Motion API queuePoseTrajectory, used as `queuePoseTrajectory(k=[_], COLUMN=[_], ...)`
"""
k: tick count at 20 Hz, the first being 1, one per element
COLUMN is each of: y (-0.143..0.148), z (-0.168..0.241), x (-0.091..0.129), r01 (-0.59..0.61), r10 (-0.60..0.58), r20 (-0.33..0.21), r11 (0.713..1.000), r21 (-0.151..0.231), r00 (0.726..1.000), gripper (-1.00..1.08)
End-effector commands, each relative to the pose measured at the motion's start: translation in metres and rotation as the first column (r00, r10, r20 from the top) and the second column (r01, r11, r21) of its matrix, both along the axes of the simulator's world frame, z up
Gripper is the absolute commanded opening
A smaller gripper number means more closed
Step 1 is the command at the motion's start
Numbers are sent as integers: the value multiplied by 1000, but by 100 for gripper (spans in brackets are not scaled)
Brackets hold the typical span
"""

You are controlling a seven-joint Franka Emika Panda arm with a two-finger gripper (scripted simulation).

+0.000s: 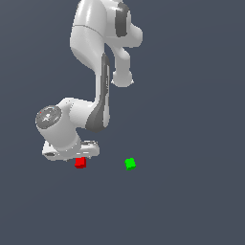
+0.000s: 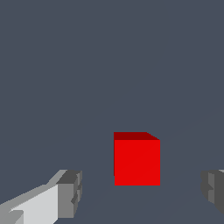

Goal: Stack the red cube on top of the green cube.

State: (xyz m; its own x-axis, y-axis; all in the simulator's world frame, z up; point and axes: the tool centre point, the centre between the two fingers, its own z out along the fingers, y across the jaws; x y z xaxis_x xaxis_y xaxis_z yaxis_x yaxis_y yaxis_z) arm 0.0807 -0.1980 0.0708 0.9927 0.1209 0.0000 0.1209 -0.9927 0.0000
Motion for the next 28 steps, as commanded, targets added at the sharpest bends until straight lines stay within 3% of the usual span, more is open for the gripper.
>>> queuePoseTrajectory(k=[1, 23, 24, 28], y=[-2, -2, -2, -2], z=[-1, -51, -51, -51], x=[2, 2, 2, 2], r01=[-1, -2, -2, -2], r10=[1, 2, 2, 2], r20=[0, 0, 0, 0], r11=[1000, 1000, 1000, 1000], r21=[0, 0, 0, 0], r00=[1000, 1000, 1000, 1000], gripper=[100, 100, -100, -100])
